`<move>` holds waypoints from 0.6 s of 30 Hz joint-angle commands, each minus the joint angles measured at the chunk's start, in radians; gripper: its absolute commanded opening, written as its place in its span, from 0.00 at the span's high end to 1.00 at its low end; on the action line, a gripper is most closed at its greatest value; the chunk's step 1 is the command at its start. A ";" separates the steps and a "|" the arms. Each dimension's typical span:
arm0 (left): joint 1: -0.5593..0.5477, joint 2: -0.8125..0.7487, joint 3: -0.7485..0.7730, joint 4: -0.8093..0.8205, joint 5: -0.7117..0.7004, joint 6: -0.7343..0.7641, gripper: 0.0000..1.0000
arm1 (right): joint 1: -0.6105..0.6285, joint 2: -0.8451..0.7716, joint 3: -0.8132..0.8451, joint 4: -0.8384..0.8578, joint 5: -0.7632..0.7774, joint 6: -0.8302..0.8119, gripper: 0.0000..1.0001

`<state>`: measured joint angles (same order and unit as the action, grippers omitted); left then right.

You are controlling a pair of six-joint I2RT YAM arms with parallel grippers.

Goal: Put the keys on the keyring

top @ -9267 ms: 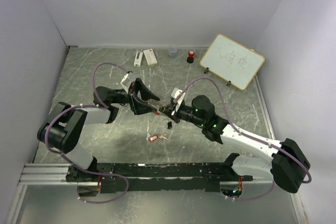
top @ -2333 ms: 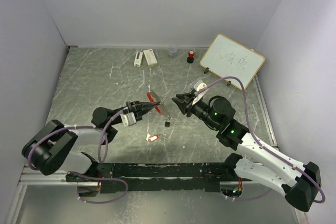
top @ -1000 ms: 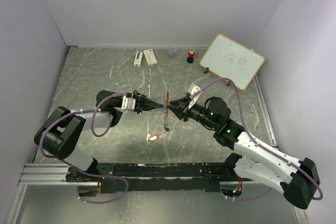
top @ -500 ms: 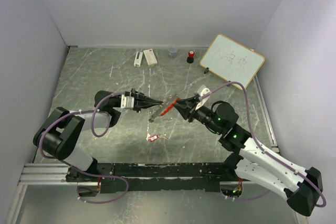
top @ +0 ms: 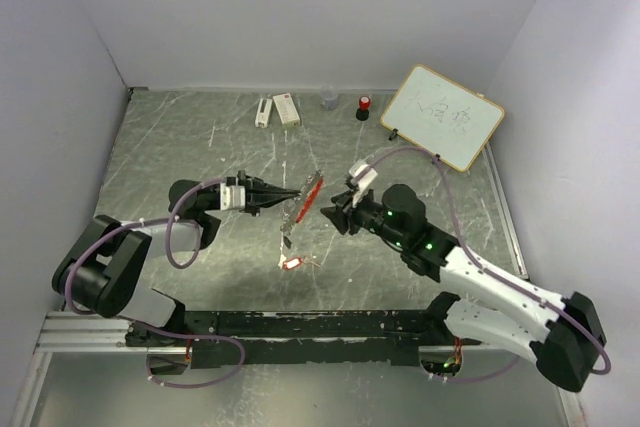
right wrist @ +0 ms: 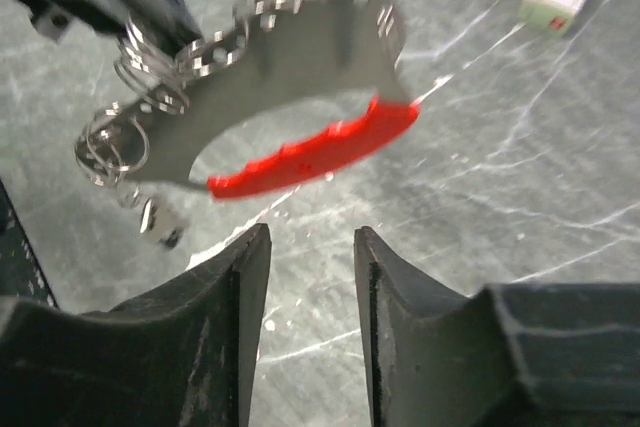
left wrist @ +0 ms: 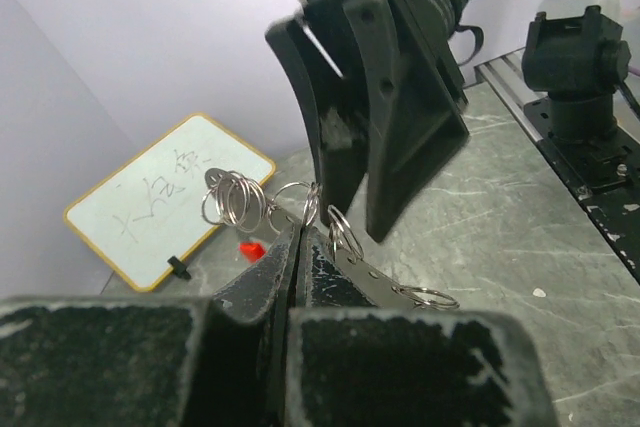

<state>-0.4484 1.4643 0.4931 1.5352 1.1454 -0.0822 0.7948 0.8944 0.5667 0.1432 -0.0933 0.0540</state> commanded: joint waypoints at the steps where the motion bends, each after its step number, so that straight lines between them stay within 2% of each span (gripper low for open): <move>1: 0.027 -0.040 -0.045 0.275 -0.067 0.014 0.93 | 0.004 0.133 0.061 -0.086 -0.139 0.017 0.59; 11: 0.108 -0.160 -0.189 0.275 -0.118 0.003 0.93 | 0.081 0.354 -0.002 0.035 -0.215 0.133 0.57; 18: 0.189 -0.231 -0.224 0.274 -0.096 -0.063 0.93 | 0.090 0.492 -0.020 0.148 -0.232 0.112 0.51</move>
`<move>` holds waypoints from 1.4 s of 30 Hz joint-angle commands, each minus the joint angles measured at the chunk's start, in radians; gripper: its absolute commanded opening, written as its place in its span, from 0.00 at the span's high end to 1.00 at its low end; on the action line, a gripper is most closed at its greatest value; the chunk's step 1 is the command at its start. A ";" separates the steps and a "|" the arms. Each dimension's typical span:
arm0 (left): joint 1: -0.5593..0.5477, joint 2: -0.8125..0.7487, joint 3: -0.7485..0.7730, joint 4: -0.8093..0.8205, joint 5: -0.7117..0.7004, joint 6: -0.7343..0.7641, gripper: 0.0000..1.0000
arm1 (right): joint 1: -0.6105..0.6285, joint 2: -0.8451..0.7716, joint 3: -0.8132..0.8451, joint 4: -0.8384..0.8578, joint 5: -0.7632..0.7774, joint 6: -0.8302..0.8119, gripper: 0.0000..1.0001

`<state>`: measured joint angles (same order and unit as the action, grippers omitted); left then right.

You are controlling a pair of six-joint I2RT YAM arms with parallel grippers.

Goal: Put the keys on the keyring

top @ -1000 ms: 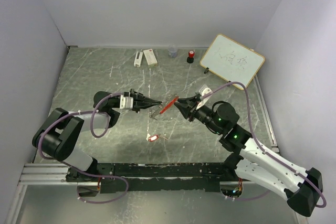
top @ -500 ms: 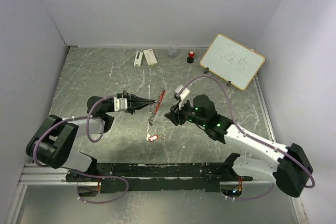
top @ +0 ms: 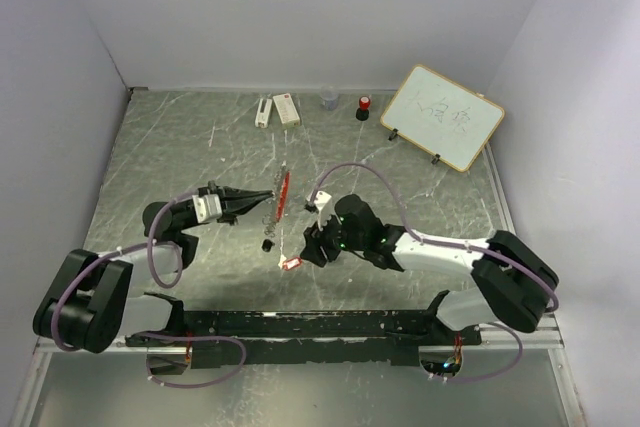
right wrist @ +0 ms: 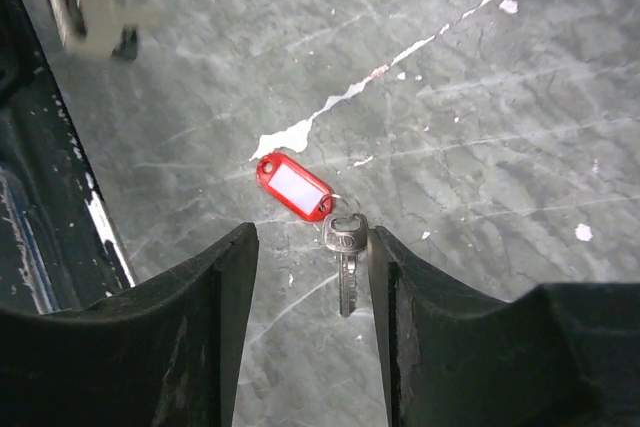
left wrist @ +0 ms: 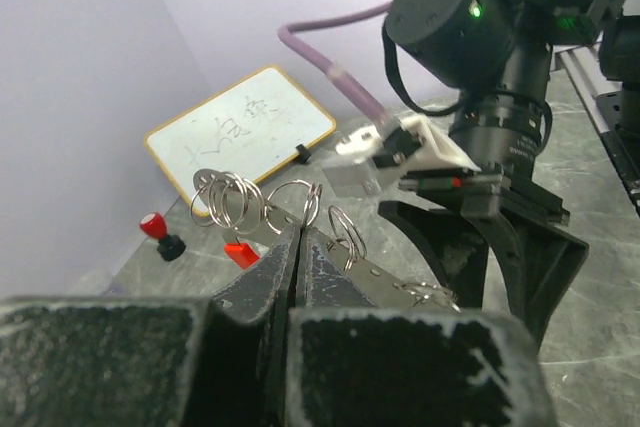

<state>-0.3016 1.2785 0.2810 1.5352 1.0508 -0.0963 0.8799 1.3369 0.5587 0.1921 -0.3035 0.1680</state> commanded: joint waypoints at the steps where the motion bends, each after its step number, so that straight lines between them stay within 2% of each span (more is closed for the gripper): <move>1: 0.055 -0.053 -0.013 0.273 0.003 -0.061 0.93 | 0.005 0.070 -0.012 0.116 -0.024 -0.014 0.51; 6: 0.090 -0.077 -0.019 0.274 0.018 -0.092 0.93 | 0.007 0.161 -0.006 0.206 -0.023 -0.051 0.50; 15: 0.122 -0.093 -0.031 0.274 0.031 -0.103 0.93 | 0.005 0.275 0.020 0.214 0.015 -0.093 0.50; 24: 0.134 -0.085 -0.032 0.274 0.032 -0.105 0.93 | 0.008 0.262 0.001 0.210 -0.021 -0.098 0.64; 31: 0.136 -0.076 -0.031 0.275 0.031 -0.106 0.93 | 0.010 0.220 -0.017 0.192 -0.048 -0.101 0.65; 38: 0.136 -0.072 -0.032 0.273 0.028 -0.106 0.93 | 0.014 0.210 -0.028 0.188 -0.054 -0.105 0.72; 42: 0.138 -0.070 -0.031 0.274 0.030 -0.108 0.93 | 0.014 0.226 -0.025 0.195 -0.059 -0.108 0.71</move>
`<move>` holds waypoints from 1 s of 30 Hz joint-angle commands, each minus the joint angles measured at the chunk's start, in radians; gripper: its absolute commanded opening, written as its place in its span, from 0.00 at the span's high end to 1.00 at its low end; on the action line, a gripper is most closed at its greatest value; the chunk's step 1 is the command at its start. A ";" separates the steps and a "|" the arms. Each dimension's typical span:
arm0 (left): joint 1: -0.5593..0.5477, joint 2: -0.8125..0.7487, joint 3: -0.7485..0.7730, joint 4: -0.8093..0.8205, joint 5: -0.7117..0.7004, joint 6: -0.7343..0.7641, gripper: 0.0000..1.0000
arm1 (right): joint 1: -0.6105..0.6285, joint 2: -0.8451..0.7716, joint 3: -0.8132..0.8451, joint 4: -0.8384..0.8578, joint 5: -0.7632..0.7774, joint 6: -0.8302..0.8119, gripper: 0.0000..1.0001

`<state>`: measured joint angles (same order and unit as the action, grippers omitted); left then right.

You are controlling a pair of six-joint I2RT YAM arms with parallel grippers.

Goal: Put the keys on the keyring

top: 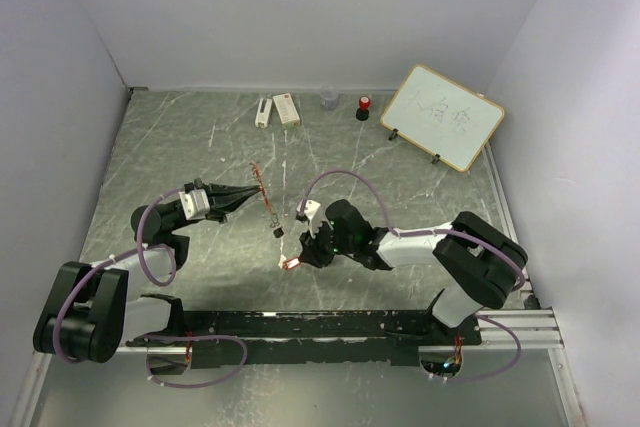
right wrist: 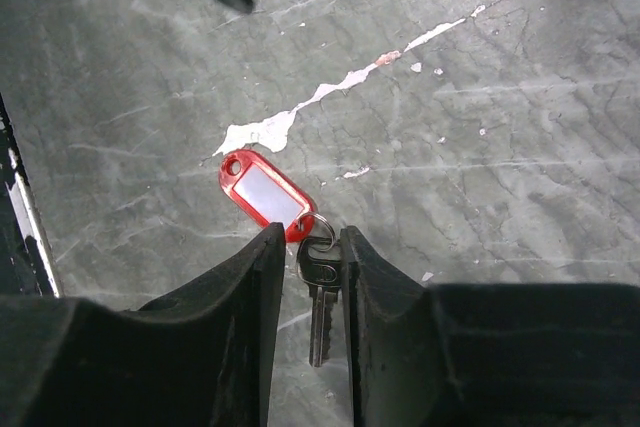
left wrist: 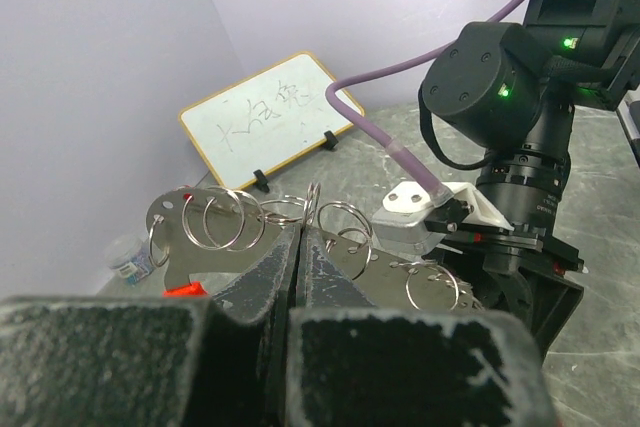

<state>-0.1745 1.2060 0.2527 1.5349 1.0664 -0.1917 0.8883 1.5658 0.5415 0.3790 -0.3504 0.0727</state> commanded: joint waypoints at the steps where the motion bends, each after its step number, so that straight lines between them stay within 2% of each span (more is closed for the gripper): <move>1: 0.010 0.001 -0.003 0.273 0.014 -0.012 0.93 | 0.005 0.000 -0.007 0.010 -0.012 -0.015 0.70; 13: 0.013 0.013 0.000 0.274 0.017 -0.014 0.93 | 0.008 0.026 -0.002 0.033 -0.047 -0.019 0.72; 16: 0.013 0.013 -0.001 0.275 0.017 -0.014 0.93 | 0.009 0.029 -0.001 0.040 -0.048 -0.021 0.79; 22: 0.015 0.011 -0.001 0.274 0.018 -0.015 0.93 | 0.009 0.004 -0.003 0.037 -0.032 -0.021 1.00; 29: 0.015 0.013 0.000 0.275 0.021 -0.018 0.93 | 0.009 -0.149 -0.047 0.041 0.032 -0.035 1.00; 30: 0.015 0.013 0.001 0.275 0.023 -0.019 0.93 | 0.010 -0.160 -0.041 0.020 0.036 -0.045 0.96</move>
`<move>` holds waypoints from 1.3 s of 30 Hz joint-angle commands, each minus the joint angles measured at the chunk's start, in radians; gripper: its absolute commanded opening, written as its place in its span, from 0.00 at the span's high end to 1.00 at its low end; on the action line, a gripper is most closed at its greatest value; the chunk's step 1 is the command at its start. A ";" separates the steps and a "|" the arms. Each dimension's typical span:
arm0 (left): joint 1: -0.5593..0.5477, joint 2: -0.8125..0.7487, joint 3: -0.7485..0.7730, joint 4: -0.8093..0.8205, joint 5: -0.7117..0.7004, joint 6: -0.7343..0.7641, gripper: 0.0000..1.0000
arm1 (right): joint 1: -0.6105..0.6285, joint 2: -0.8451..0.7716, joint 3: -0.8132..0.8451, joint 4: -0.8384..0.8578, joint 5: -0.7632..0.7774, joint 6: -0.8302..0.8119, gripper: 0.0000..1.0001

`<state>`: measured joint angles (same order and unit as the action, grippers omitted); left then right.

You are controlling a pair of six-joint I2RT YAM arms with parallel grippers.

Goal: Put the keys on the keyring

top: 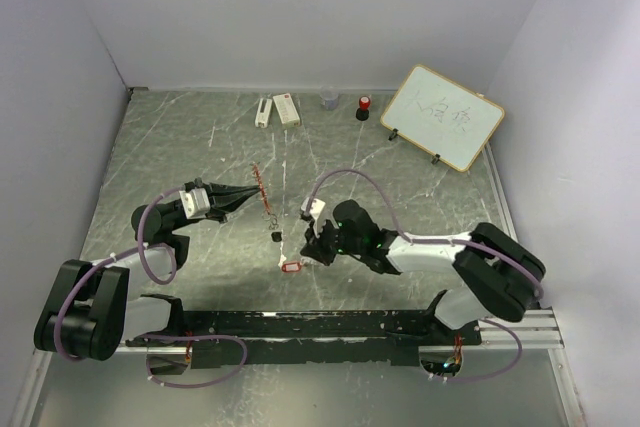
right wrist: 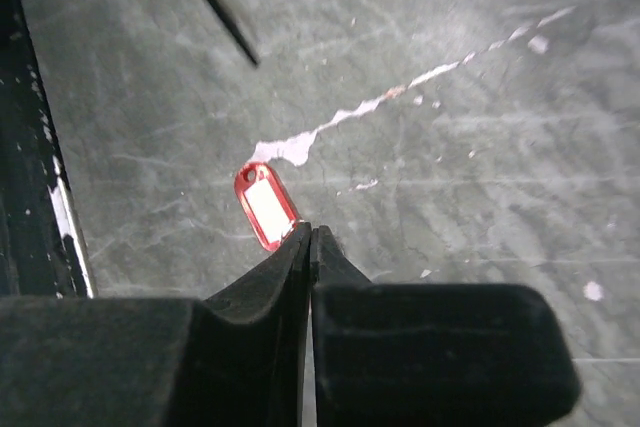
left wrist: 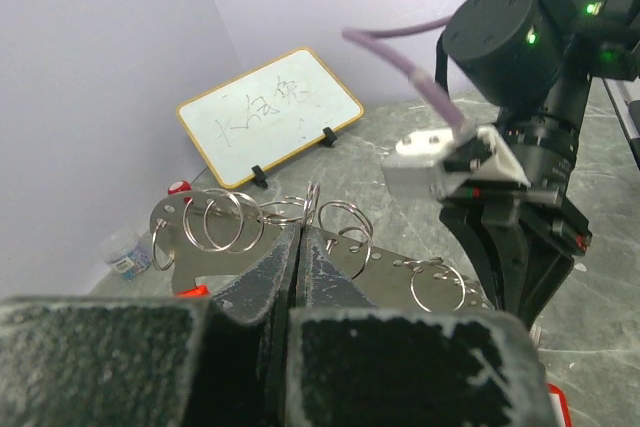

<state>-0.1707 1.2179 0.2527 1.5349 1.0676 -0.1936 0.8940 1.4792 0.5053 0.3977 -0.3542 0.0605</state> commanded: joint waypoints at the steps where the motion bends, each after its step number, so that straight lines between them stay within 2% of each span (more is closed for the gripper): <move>1: 0.011 0.000 0.002 0.275 0.022 -0.017 0.93 | 0.004 -0.076 0.007 -0.022 0.038 -0.043 0.84; 3: 0.011 0.000 0.002 0.275 0.021 -0.018 0.93 | 0.004 -0.059 0.042 -0.081 0.021 -0.060 0.61; 4: 0.013 -0.001 0.001 0.275 0.021 -0.018 0.93 | 0.007 -0.043 0.065 -0.117 0.013 -0.065 0.55; 6: 0.013 -0.003 0.000 0.274 0.018 -0.018 0.93 | 0.025 -0.020 0.088 -0.162 0.038 -0.065 0.52; 10: 0.016 -0.013 -0.001 0.274 0.009 -0.022 0.93 | 0.082 -0.002 0.095 -0.168 0.145 -0.016 0.52; 16: 0.028 -0.027 -0.007 0.273 -0.003 -0.032 0.93 | 0.204 0.022 0.117 -0.160 0.425 0.168 0.54; 23: 0.037 -0.058 -0.022 0.273 -0.005 -0.041 0.93 | 0.324 0.156 0.193 -0.171 0.722 0.330 0.55; 29: 0.043 -0.070 -0.029 0.274 -0.006 -0.043 0.93 | 0.356 0.218 0.233 -0.258 0.832 0.460 0.57; 36: 0.045 -0.063 -0.026 0.273 -0.004 -0.043 0.93 | 0.378 0.130 0.190 -0.255 0.923 0.484 0.56; 39: 0.045 -0.063 -0.026 0.274 -0.003 -0.044 0.93 | 0.379 0.107 0.191 -0.309 0.951 0.496 0.56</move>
<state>-0.1383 1.1629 0.2306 1.5349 1.0660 -0.2188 1.2667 1.6314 0.7036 0.1497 0.5037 0.5201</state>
